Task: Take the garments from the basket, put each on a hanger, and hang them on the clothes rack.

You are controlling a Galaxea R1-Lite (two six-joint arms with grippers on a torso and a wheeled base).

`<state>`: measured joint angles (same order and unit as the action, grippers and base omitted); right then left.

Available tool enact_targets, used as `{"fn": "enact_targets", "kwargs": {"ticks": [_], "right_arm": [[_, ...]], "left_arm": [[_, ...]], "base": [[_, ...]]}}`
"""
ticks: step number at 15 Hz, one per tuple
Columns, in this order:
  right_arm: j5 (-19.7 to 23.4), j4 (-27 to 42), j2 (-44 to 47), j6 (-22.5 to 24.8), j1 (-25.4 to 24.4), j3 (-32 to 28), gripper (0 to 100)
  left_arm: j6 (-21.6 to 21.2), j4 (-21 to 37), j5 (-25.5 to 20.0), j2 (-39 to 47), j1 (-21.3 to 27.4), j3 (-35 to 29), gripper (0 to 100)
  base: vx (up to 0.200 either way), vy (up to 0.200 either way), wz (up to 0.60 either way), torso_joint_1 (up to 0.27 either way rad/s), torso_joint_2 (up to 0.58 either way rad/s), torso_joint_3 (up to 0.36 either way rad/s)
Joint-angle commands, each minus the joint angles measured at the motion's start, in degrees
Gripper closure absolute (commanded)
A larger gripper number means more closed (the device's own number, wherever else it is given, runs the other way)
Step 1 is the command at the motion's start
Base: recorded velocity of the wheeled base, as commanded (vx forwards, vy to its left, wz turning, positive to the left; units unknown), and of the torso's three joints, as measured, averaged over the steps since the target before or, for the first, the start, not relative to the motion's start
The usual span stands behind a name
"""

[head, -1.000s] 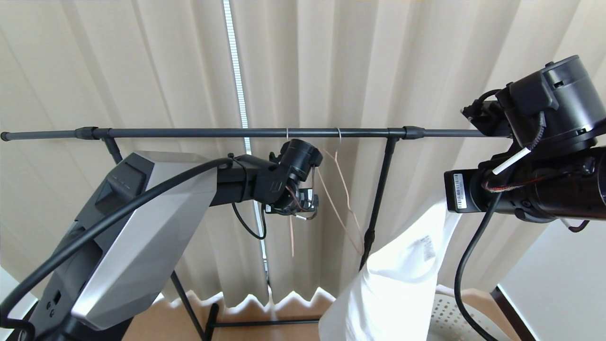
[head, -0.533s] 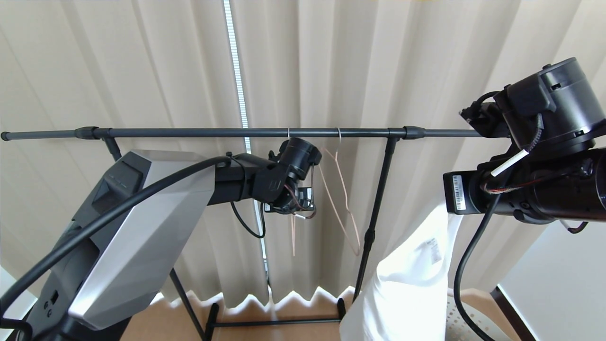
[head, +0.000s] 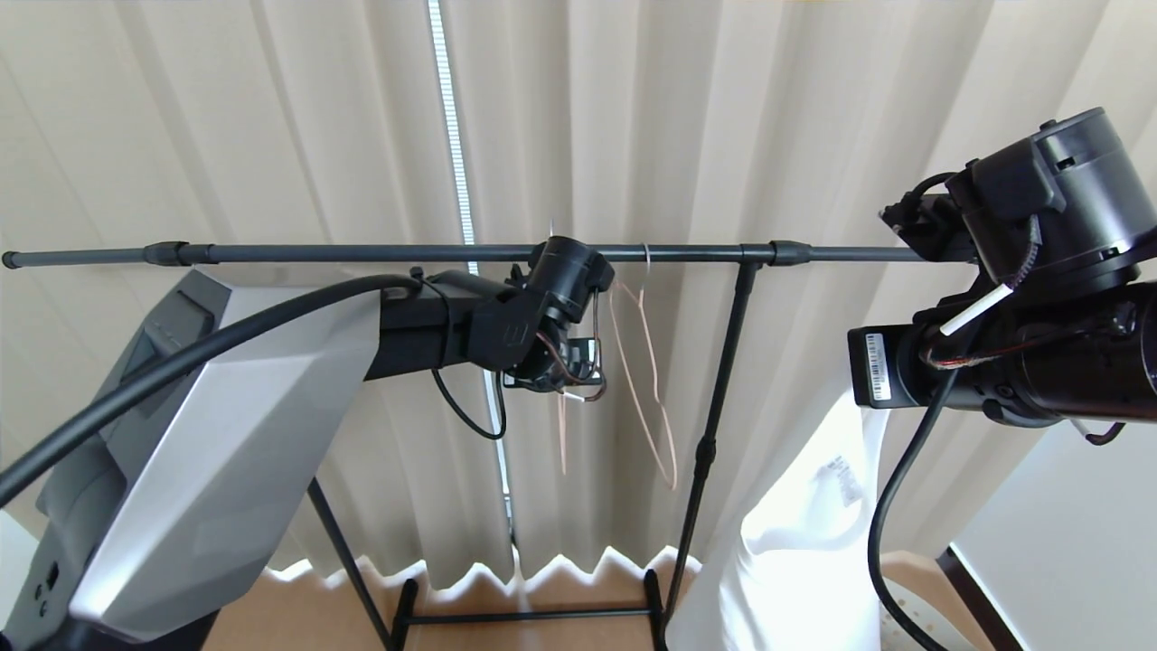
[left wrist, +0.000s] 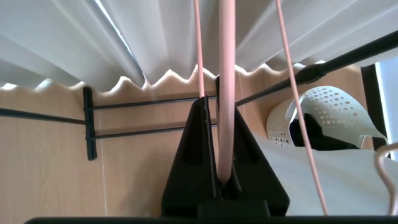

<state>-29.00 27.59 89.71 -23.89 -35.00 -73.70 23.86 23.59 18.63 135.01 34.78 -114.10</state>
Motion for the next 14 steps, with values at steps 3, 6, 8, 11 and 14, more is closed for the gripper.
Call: {"fn": "enact_targets", "kwargs": {"ticks": [3,6,8,11,14], "right_arm": [[0.0,0.0,0.0,0.0,0.0,0.0,100],[0.0,0.0,-0.1,0.0,-0.1,0.1,100],[0.0,0.0,-0.1,0.0,-0.1,0.0,100],[0.0,0.0,-0.1,0.0,0.0,0.0,100],[0.0,0.0,-0.1,0.0,-0.1,0.0,100]], "left_arm": [[0.0,-0.2,0.0,-3.8,1.2,3.8,100],[-1.5,-2.3,-0.1,-6.5,1.5,9.2,100],[-3.3,-6.8,-0.2,-8.8,1.7,14.2,100],[-6.8,-13.9,-0.4,-13.2,1.8,24.3,100],[-9.8,-21.0,-0.6,-16.9,2.2,33.6,100]], "base": [[0.0,0.0,0.0,0.0,0.0,0.0],[0.0,0.0,0.0,0.0,0.0,0.0],[0.0,0.0,0.0,0.0,0.0,0.0],[0.0,0.0,0.0,0.0,0.0,0.0],[0.0,0.0,0.0,0.0,0.0,0.0]]}}
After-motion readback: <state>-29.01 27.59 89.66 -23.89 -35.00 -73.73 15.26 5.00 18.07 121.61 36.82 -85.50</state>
